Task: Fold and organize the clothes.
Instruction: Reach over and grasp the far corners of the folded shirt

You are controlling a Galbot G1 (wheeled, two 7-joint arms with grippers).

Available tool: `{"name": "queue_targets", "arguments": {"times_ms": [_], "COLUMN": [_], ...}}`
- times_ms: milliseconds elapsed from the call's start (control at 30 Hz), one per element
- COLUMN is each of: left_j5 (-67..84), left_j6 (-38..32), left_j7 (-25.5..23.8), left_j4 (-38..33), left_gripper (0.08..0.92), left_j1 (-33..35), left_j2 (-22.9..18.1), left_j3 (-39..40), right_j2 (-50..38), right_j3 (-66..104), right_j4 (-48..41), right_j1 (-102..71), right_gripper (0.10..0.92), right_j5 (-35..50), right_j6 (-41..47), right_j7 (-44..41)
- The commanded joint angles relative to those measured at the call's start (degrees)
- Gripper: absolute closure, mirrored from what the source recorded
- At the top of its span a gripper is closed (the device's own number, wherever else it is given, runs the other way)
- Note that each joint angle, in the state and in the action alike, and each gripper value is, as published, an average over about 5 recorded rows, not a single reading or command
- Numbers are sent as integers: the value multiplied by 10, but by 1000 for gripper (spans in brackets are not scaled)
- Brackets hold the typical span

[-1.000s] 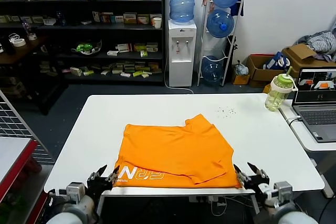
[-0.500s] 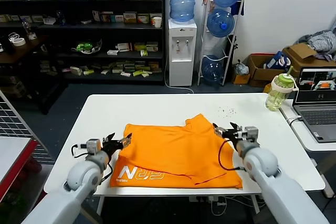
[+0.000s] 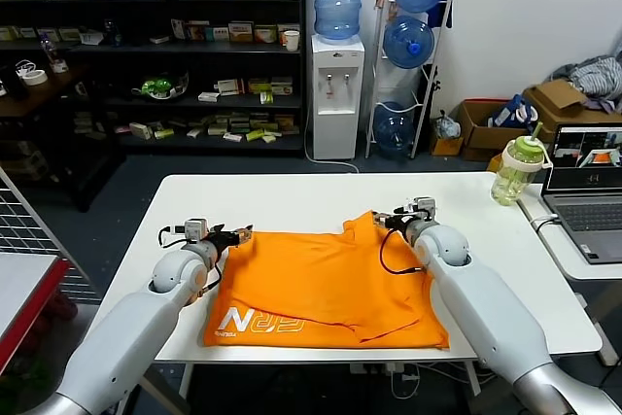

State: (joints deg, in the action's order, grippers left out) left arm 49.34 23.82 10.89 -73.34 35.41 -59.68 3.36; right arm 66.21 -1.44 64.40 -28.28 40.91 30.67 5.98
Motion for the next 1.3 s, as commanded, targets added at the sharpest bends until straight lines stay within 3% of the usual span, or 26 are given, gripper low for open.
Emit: {"name": "queue_targets", "arguments": {"times_ms": [33,367,600,1133,1300], "left_j5": [0,-2,-1,1,-1], "left_j6": [13,29,36,28,16], "left_j7": [-6,0,0,-3,-3], "left_j4": [60,57,50,39,34], "left_gripper": [177,177,193,636,775], "left_j1": [-48,-47,-39,-24,-20], "left_j2": [-14,-10,-5,-7,-7], "left_j3": [30,34,36,30,26], "right_j2": [21,26,24,18,12], "right_j3": [-27,-34,-38,-39,-28], "right_j4": [-65,-63,-57,-35,-11], "right_j1": [42,29,21,12,2], "right_gripper": [203,229,372,831,901], "right_j5": [-9,-2,1,13,18], "right_j6": [10,26,32,14,-16], "right_j7": [-15,-20,-21,-19,-20]}}
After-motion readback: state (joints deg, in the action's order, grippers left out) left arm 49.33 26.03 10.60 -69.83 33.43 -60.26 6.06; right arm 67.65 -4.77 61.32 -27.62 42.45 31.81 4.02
